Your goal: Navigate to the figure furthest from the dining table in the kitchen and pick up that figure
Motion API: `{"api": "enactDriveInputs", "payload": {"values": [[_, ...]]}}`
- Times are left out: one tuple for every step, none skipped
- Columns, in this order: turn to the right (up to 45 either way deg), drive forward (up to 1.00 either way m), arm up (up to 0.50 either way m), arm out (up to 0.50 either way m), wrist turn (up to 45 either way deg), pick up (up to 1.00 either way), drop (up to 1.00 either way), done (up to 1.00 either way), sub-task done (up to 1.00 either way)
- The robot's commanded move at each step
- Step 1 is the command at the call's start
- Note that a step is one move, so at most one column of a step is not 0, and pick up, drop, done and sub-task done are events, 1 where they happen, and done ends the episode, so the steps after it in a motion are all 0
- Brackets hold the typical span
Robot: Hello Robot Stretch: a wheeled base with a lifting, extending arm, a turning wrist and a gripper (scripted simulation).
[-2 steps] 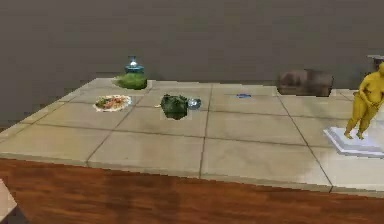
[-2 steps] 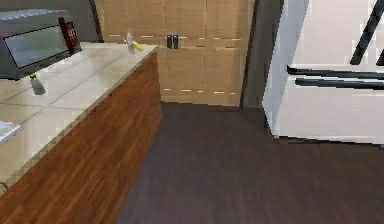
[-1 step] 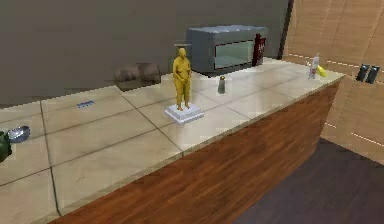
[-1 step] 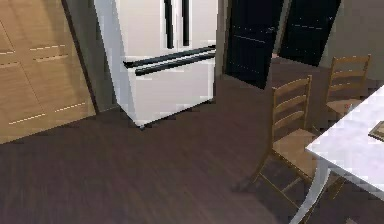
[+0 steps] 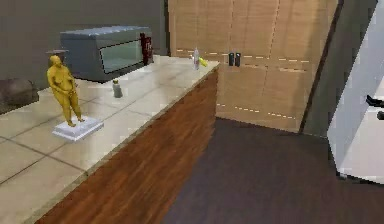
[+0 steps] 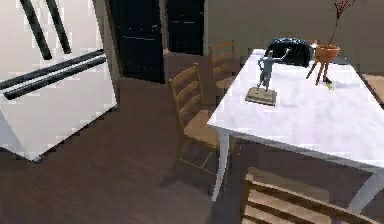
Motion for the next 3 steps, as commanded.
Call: {"api": "enactDriveInputs", "payload": {"values": [[0.0,0.8,0.0,0.0,0.0,0.0,0.0,0.0,0.0],[-45.0,0.0,0.0,0.0,0.0,0.0,0.0,0.0,0.0],[-45.0,0.0,0.0,0.0,0.0,0.0,0.0,0.0,0.0]]}}
